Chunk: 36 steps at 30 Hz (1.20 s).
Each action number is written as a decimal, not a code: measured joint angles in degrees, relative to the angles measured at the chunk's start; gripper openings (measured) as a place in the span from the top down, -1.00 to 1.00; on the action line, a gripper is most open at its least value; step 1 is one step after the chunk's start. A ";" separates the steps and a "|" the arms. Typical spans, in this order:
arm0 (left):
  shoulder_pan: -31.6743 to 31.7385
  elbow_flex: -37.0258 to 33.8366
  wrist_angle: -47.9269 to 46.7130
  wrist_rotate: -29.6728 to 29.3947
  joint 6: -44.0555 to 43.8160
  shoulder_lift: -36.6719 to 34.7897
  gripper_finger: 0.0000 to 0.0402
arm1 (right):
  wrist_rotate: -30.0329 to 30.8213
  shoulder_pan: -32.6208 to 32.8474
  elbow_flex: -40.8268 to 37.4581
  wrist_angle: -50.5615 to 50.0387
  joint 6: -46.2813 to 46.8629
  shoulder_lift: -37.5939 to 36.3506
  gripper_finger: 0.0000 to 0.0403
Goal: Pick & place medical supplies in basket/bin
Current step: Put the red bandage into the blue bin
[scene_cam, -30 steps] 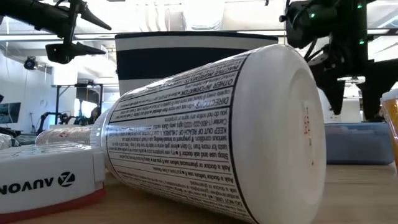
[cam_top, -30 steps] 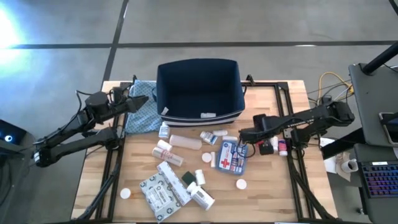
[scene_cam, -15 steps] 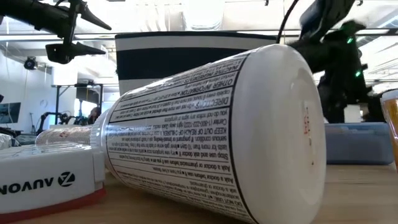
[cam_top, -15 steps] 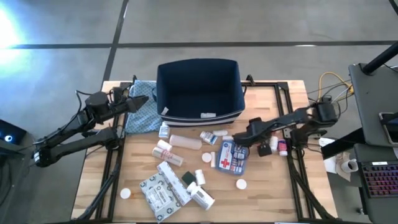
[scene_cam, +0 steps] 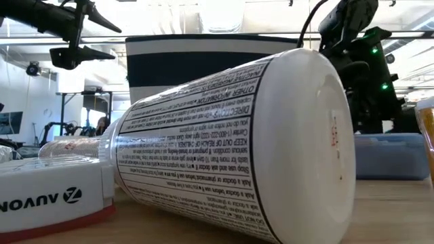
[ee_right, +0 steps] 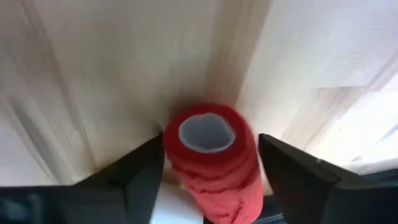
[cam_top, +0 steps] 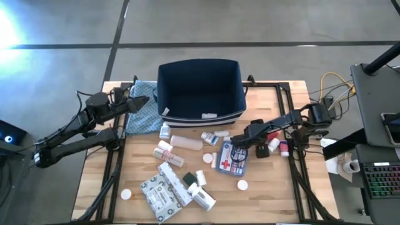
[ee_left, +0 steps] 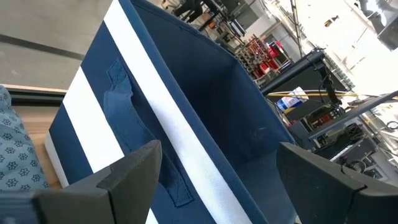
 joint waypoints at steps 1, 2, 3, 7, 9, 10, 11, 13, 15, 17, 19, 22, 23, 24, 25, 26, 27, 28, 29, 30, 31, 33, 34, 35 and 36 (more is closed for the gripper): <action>-0.01 0.00 0.00 -0.02 0.00 0.00 -0.48 | -0.02 -0.02 -0.02 -0.26 1.30 -0.32 -0.06; 0.00 0.00 0.00 -0.04 0.00 0.00 -0.48 | -0.04 -0.02 -0.02 -0.60 2.42 -0.76 0.02; 0.00 -0.01 0.00 -0.04 0.00 0.00 -0.48 | -0.49 -0.04 0.03 -1.13 3.35 -1.44 0.11; 0.00 -0.02 0.00 -0.04 0.00 0.00 -0.48 | -6.63 0.17 2.10 -1.57 6.50 -5.67 0.44; 0.00 -0.02 0.00 -0.04 0.00 0.00 -0.48 | -11.77 0.20 4.41 -1.82 9.33 -8.22 0.55; 0.00 -0.02 0.00 -0.04 0.00 0.00 -0.48 | -13.46 0.20 5.77 -1.66 11.39 -9.67 0.59; -0.01 -0.02 0.00 -0.04 0.00 0.00 -0.48 | -14.57 0.23 7.22 -1.34 13.54 -11.14 0.62; 0.00 -0.02 0.00 -0.04 0.00 0.00 -0.48 | -15.34 0.24 10.40 -0.49 17.92 -14.38 0.64; -0.02 -0.02 0.00 -0.02 0.00 0.00 -0.48 | -15.54 0.24 14.07 1.75 21.69 -17.89 0.65; -0.02 -0.02 0.00 -0.02 0.00 0.00 -0.48 | -17.78 0.03 17.22 6.09 25.04 -21.40 0.65; -0.02 -0.04 0.00 -0.02 -0.13 0.00 -0.48 | -22.84 -0.98 19.60 12.94 28.12 -24.05 0.65; -0.02 -0.04 0.00 0.00 -0.42 0.00 -0.48 | -26.99 -2.48 22.01 26.88 32.06 -26.63 0.65; -0.02 -0.04 0.00 0.00 -0.46 0.00 -0.48 | -26.45 -3.08 22.56 32.38 32.13 -27.08 0.65; -0.01 -0.04 0.00 0.00 -0.49 0.00 -0.48 | -24.74 -3.73 23.20 37.62 31.84 -27.46 0.65; 0.00 -0.04 0.00 0.00 -0.48 0.00 -0.48 | -21.57 -4.54 23.87 41.45 31.04 -27.59 0.65; -0.02 -0.04 0.00 0.00 -0.50 0.02 -0.48 | -17.11 -5.48 24.67 43.63 30.44 -27.46 0.65; -0.01 -0.04 0.01 0.00 -0.48 0.01 -0.48 | -11.75 -6.61 25.78 44.35 29.96 -27.06 0.65; 0.00 -0.04 0.02 0.00 -0.48 0.00 -0.48 | -6.26 -7.85 26.82 44.22 29.57 -26.49 0.65; -0.01 -0.07 0.01 0.01 -0.48 0.01 -0.48 | -1.60 -9.38 27.75 43.51 28.94 -25.59 0.64; -0.02 -0.07 0.02 0.06 -0.48 0.01 -0.48 | 1.29 -11.11 28.67 42.58 27.80 -24.56 0.62; -0.02 -0.07 0.00 0.39 -0.48 0.00 -0.48 | 2.13 -12.78 29.65 41.49 26.52 -23.23 0.58; 0.02 -0.07 -0.02 2.25 -0.42 0.00 -0.48 | 1.08 -16.12 31.78 38.24 25.36 -20.32 0.47; 0.00 -0.07 -0.26 3.75 -0.29 0.00 -0.48 | 0.18 -17.47 32.84 35.80 25.18 -18.68 0.41; 0.00 -0.07 -0.74 5.55 0.38 0.00 -0.48 | -0.01 -18.28 33.88 33.90 24.82 -17.00 0.33; 0.00 -0.07 -1.59 7.52 1.09 0.00 -0.48 | 0.02 -18.83 34.93 32.11 24.67 -15.14 0.24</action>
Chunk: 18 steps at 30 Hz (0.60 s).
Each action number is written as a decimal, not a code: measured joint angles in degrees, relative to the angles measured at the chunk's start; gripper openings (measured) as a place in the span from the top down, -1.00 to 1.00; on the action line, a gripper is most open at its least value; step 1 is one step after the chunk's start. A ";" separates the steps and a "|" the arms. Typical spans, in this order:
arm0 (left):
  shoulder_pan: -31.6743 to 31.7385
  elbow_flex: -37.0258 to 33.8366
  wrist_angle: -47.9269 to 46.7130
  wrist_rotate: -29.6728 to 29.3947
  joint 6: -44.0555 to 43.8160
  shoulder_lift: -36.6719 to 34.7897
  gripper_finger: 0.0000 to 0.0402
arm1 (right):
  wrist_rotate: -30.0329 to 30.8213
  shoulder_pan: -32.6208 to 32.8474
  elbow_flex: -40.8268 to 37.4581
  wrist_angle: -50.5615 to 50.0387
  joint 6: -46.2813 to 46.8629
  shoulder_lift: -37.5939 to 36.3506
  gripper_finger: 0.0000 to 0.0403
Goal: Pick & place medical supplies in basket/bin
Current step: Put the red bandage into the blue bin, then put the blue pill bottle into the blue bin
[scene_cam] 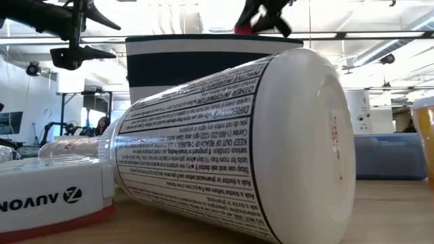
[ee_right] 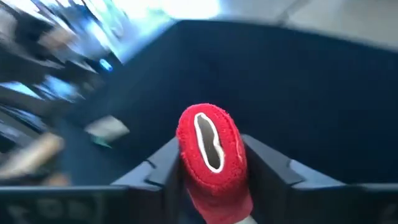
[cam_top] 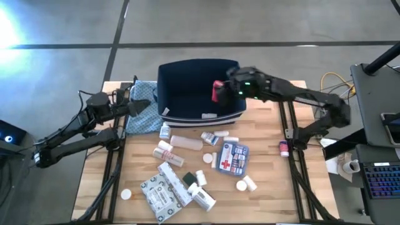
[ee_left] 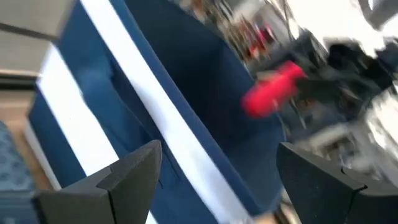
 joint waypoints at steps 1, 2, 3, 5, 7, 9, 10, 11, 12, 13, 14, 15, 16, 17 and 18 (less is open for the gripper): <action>-0.02 0.00 -1.51 1.74 0.57 0.01 -0.48 | 0.58 -0.28 0.95 -1.95 -0.46 1.80 0.16; -0.10 0.00 -3.71 3.11 0.66 0.05 -0.48 | 1.61 -0.39 2.01 -3.81 -1.17 3.46 0.07; -0.26 0.00 -6.33 3.82 0.68 0.13 -0.48 | 2.28 -0.42 3.34 -5.72 -1.85 5.01 -0.02; -0.78 0.00 -12.05 4.21 0.68 0.41 -0.48 | 5.04 0.11 5.72 -8.75 -4.10 7.56 -0.19; -1.23 0.00 -17.51 4.20 0.66 1.03 -0.48 | 7.78 1.05 7.92 -9.70 -7.14 9.56 -0.34; -1.49 0.00 -21.39 3.93 0.08 2.14 -0.48 | 10.19 2.23 10.01 -9.82 -9.63 11.04 -0.48; -1.46 -0.03 -22.58 3.70 -0.13 2.91 -0.48 | 11.49 2.77 11.19 -9.88 -10.78 11.63 -0.54; -1.46 -0.11 -23.03 3.25 -0.17 3.81 -0.48 | 13.11 3.23 12.40 -9.83 -11.79 12.12 -0.60; -1.46 -0.17 -23.04 3.16 -0.58 4.72 -0.48 | 14.76 3.68 13.58 -9.80 -12.66 12.36 -0.65; -1.49 -0.29 -22.83 3.09 -1.19 5.82 -0.48 | 16.05 3.97 14.75 -9.87 -13.41 12.43 -0.71; -1.76 -0.40 -22.92 3.14 -2.05 7.06 -0.48 | 16.98 4.10 15.96 -10.06 -13.84 12.48 -0.75; -2.26 -0.57 -22.92 3.49 -2.86 8.29 -0.48 | 17.53 4.11 17.10 -10.54 -13.83 12.48 -0.79; -3.00 -0.89 -22.88 4.01 -3.71 9.49 -0.48 | 17.74 4.06 18.12 -11.50 -13.56 12.48 -0.81; -4.08 -1.29 -22.91 4.29 -4.96 10.80 -0.48 | 17.98 3.82 19.07 -12.67 -13.14 12.48 -0.82; -5.43 -1.63 -22.94 4.48 -6.44 12.02 -0.48 | 18.12 3.58 19.95 -13.93 -12.76 12.48 -0.83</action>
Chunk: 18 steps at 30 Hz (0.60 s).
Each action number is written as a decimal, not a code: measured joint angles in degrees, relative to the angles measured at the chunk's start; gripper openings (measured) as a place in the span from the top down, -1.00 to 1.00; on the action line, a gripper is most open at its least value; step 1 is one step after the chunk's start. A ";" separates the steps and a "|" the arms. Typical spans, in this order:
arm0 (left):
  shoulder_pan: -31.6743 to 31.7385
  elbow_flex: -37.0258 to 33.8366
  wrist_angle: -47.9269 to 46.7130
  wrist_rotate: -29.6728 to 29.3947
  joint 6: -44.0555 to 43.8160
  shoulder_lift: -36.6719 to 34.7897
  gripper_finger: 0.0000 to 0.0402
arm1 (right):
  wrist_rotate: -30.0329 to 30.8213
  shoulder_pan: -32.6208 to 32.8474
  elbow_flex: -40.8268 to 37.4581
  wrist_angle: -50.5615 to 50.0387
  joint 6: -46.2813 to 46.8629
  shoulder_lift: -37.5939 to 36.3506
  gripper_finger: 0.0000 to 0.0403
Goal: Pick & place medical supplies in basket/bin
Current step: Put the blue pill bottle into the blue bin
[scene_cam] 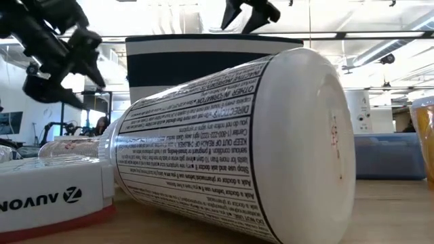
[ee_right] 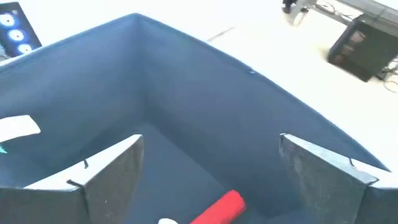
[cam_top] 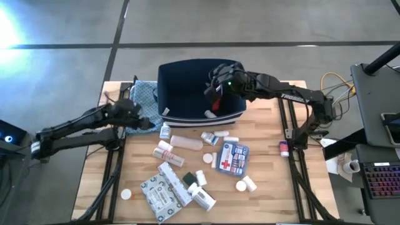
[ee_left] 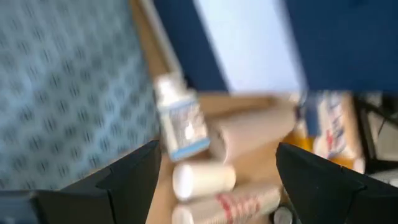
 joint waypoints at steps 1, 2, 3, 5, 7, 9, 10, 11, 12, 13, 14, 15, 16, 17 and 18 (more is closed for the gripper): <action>-1.84 -0.38 0.08 -0.07 -2.04 1.35 -0.48 | 0.21 -0.23 0.75 -1.42 0.52 -0.11 -0.83; -3.81 -0.77 0.12 -0.43 -4.40 2.59 -0.48 | 0.25 -0.54 1.46 -3.21 1.16 -0.21 -0.83; -6.06 -1.07 0.07 -1.32 -6.74 3.79 -0.48 | 0.33 -0.72 2.16 -4.58 1.94 -0.38 -0.83; -11.10 -1.16 0.19 -5.32 -10.44 6.13 -0.48 | 0.83 -1.26 3.33 -7.04 2.63 -0.75 -0.83; -16.35 -1.16 1.08 -10.76 -14.63 8.87 -0.48 | 2.25 -1.36 4.07 -9.03 2.62 -0.87 -0.83; -20.67 -1.14 3.19 -16.80 -18.50 11.74 -0.48 | 3.54 -1.36 4.22 -9.75 2.50 -0.86 -0.83; -22.48 -1.14 4.83 -19.44 -20.08 13.24 -0.48 | 3.59 -1.34 4.18 -9.68 2.38 -0.85 -0.83; -23.84 -1.12 6.53 -21.67 -21.45 14.67 -0.48 | 3.59 -1.30 4.12 -9.65 2.36 -0.83 -0.83; -24.85 -1.12 8.31 -23.43 -22.38 16.26 -0.48 | 3.59 -1.30 3.96 -9.58 2.33 -0.83 -0.83; -25.47 -1.10 10.06 -24.57 -22.73 17.98 -0.48 | 3.59 -1.36 3.77 -9.61 2.20 -0.83 -0.83; -25.72 -1.10 11.49 -25.13 -23.00 19.76 -0.48 | 3.59 -1.41 3.55 -9.59 2.17 -0.83 -0.83; -25.80 -1.10 12.31 -25.49 -23.10 21.62 -0.48 | 3.59 -1.46 3.27 -9.60 2.15 -0.83 -0.83; -25.80 -1.10 12.73 -25.62 -23.13 23.49 -0.48 | 3.58 -1.55 3.07 -9.64 1.91 -0.77 -0.83; -25.80 -1.10 12.82 -25.64 -23.13 25.36 -0.48 | 3.56 -1.61 2.87 -9.59 1.63 -0.76 -0.83; -25.80 -1.10 13.10 -25.64 -23.13 27.34 -0.48 | 3.44 -1.61 2.70 -9.64 1.50 -0.76 -0.83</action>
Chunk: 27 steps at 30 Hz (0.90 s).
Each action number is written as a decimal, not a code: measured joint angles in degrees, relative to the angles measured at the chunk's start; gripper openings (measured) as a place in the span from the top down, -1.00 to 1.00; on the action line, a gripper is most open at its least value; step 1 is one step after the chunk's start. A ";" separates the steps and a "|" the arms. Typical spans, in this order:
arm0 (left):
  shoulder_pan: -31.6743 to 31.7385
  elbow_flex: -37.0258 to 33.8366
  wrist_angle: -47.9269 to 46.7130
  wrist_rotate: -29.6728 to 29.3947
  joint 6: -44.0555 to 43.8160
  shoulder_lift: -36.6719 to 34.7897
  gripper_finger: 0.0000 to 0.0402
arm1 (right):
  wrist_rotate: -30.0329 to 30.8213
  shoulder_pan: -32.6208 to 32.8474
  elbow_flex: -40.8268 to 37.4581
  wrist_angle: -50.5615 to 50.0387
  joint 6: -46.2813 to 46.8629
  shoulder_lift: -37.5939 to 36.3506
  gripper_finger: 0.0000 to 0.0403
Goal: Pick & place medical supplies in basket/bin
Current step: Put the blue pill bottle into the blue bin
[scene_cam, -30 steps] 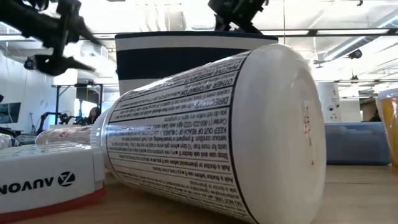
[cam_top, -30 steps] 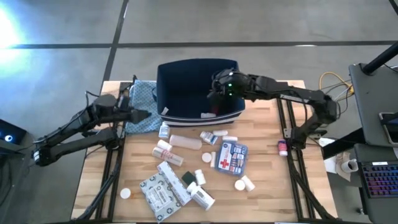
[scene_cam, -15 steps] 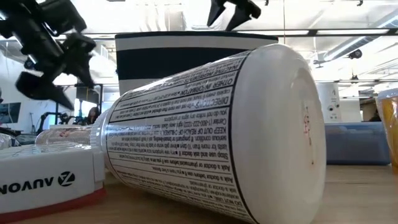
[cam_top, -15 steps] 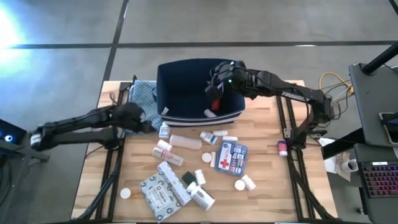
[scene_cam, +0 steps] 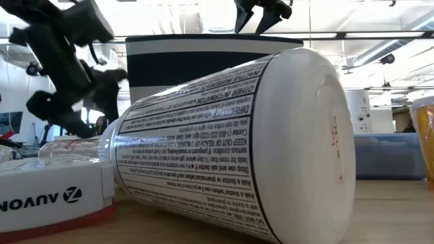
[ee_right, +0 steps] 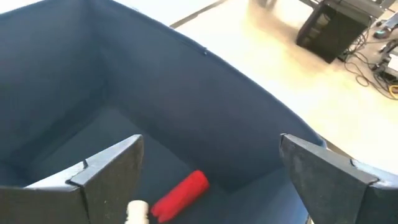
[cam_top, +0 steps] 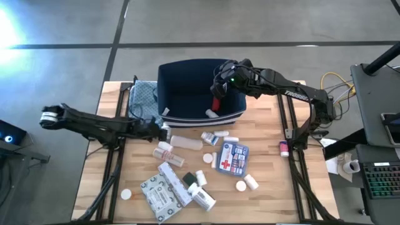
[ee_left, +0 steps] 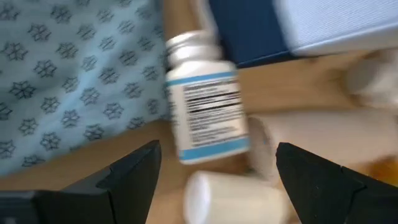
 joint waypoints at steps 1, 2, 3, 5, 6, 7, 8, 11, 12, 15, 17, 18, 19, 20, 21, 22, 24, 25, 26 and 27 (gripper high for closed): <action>0.00 0.00 0.79 0.04 0.00 1.78 -0.48 | -0.10 0.00 -0.08 0.01 0.01 0.00 -0.83; 0.00 0.00 1.69 0.07 0.00 3.46 -0.48 | -0.09 0.00 -0.13 0.01 0.01 0.00 -0.83; 0.00 0.00 2.91 0.14 -0.02 5.07 -0.48 | -0.16 0.00 -0.17 -0.01 -0.01 0.00 -0.83; -0.02 0.00 6.68 0.45 -0.02 7.67 -0.48 | -0.26 0.00 -0.23 -0.03 -0.17 0.00 -0.83; 0.00 0.02 8.23 0.62 -0.02 8.78 -0.48 | -0.26 0.00 -0.23 -0.04 -0.19 0.00 -0.83; 0.00 0.02 9.54 0.64 -0.04 9.81 -0.48 | -0.26 0.00 -0.23 -0.11 -0.19 0.00 -0.83; 0.00 0.02 10.92 0.64 -0.07 10.84 -0.48 | -0.26 0.00 -0.23 -0.27 -0.19 0.00 -0.83; 0.02 0.03 13.23 -0.26 -0.06 13.47 -0.48 | -0.28 -0.02 -0.23 -0.62 -0.19 0.00 -0.83; 0.02 0.04 13.21 -0.48 -0.07 14.44 -0.48 | -0.29 -0.03 -0.23 -0.89 -0.19 0.00 -0.83; 0.01 0.20 13.05 -0.96 0.03 16.90 -0.46 | -0.29 -0.07 -0.23 -1.02 -0.19 0.00 -0.83; 0.00 0.33 12.99 -1.26 -0.02 17.80 -0.40 | -0.29 -0.07 -0.25 -1.02 -0.19 0.00 -0.83; 0.00 0.33 12.92 -1.27 -0.07 17.95 -0.36 | -0.31 -0.07 -0.25 -1.03 -0.19 0.00 -0.83; 0.00 0.33 12.84 -1.30 -0.12 17.81 -0.31 | -0.31 -0.07 -0.25 -1.07 -0.19 0.00 -0.83; 0.00 0.33 12.75 -1.47 -0.18 17.58 -0.26 | -0.31 -0.07 -0.25 -1.17 -0.19 0.00 -0.83; -0.02 0.35 12.53 -1.66 -0.24 17.06 -0.22 | -0.31 -0.07 -0.25 -1.30 -0.19 0.00 -0.83; -0.02 0.41 12.25 -1.58 -0.37 16.48 -0.17 | -0.31 -0.07 -0.27 -1.34 -0.19 0.00 -0.83; -0.03 0.78 11.61 -1.19 -0.24 14.99 -0.12 | -0.31 -0.07 -0.27 -1.46 -0.19 0.00 -0.83; -0.26 0.97 11.38 -0.85 -0.13 13.75 -0.12 | -0.31 -0.07 -0.27 -1.52 -0.19 0.00 -0.83; -0.75 1.42 11.08 -0.38 0.11 12.36 -0.12 | -0.31 -0.08 -0.27 -1.56 -0.19 0.00 -0.83; -1.42 2.04 10.88 0.27 0.49 10.87 -0.12 | -0.31 -0.09 -0.27 -1.81 -0.19 0.00 -0.83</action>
